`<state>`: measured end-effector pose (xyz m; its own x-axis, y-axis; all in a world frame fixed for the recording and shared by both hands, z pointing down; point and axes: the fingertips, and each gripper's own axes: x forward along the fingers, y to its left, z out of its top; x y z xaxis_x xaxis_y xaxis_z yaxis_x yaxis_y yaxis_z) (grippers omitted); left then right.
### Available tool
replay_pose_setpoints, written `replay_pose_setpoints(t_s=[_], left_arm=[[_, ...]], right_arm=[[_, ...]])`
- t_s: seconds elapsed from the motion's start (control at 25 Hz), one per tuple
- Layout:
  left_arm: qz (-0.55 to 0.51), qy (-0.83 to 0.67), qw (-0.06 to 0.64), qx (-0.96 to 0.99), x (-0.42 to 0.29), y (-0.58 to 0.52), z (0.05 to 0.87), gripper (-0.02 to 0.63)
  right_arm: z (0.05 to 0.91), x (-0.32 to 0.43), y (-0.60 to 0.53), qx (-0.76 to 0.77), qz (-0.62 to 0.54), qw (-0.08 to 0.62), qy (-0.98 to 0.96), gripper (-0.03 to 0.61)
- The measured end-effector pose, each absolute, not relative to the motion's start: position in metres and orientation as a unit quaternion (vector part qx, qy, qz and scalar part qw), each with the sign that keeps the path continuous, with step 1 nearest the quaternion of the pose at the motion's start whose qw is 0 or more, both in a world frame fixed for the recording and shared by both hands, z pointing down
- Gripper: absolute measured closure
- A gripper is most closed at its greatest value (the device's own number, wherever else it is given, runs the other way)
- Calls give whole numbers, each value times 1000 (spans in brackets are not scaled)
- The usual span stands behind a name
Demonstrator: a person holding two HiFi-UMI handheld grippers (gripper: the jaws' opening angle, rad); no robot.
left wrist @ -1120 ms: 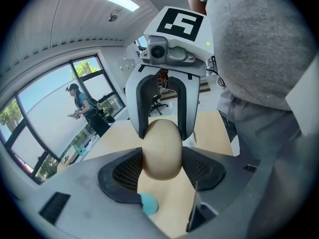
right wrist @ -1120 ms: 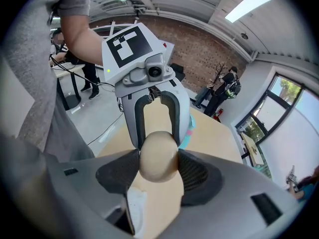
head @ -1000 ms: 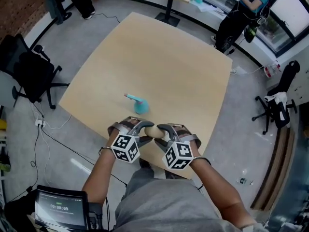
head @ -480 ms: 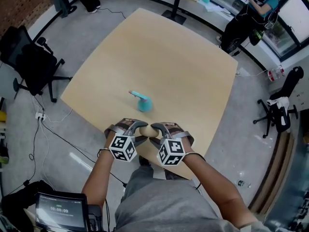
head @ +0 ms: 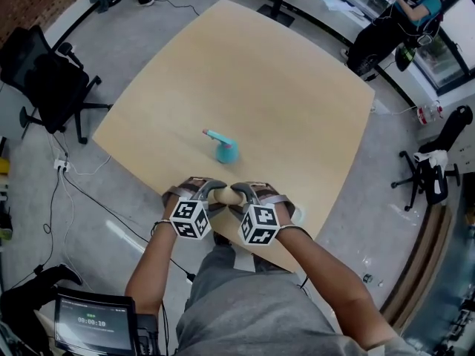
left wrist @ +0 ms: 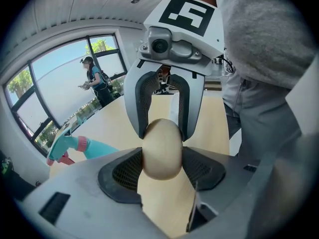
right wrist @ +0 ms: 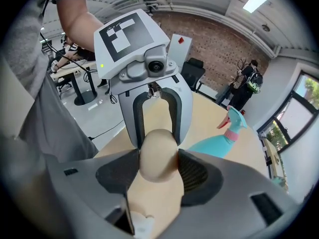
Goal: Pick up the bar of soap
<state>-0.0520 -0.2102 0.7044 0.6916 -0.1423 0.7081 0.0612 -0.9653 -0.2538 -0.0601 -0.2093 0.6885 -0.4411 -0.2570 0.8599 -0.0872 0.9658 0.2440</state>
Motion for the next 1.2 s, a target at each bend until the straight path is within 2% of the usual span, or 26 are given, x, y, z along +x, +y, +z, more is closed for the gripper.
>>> replay_pose_setpoints(t_s=[1.0,1.2], left_arm=[[-405,1,78,-911,-42,-194,733,362],[-406,-1,71,-911,-36,-198,763,362]], right_arm=[[719,-50,-194,82,-38,546,-833,334],[748,-43,-199,78,-30,554,-829,334]])
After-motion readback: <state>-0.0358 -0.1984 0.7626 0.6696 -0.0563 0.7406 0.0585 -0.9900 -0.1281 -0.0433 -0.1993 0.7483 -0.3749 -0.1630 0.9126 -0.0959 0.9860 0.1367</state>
